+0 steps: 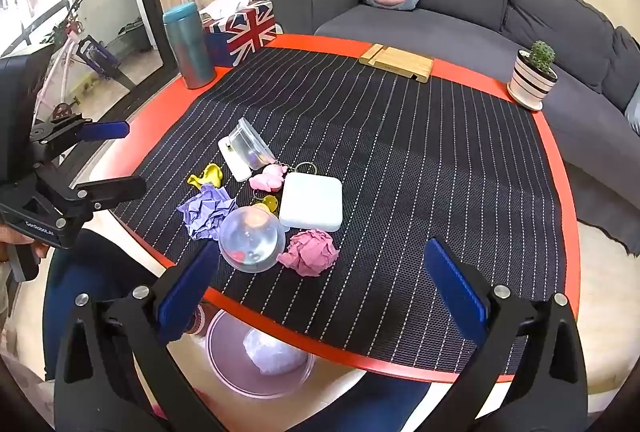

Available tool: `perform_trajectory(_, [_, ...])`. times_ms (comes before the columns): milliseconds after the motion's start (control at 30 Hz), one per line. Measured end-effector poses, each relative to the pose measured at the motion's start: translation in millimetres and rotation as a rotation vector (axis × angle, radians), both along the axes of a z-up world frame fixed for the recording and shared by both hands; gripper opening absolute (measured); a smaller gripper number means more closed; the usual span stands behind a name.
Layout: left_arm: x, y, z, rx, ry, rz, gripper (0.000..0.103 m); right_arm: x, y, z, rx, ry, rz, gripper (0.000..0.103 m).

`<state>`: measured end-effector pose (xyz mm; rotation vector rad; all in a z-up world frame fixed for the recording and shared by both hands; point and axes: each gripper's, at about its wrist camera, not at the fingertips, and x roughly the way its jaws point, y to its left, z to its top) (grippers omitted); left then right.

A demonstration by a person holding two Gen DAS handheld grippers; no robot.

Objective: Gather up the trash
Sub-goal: 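Reach the right gripper to the pink crumpled paper and grasp it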

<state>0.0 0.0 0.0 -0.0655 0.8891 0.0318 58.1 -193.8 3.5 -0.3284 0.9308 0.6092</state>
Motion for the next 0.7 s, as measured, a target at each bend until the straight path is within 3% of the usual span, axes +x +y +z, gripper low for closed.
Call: perform_trajectory(700, [-0.9, -5.1, -2.9, -0.001, 0.002, 0.005, 0.097, 0.1, -2.3, -1.6, 0.009, 0.012, -0.003, 0.100])
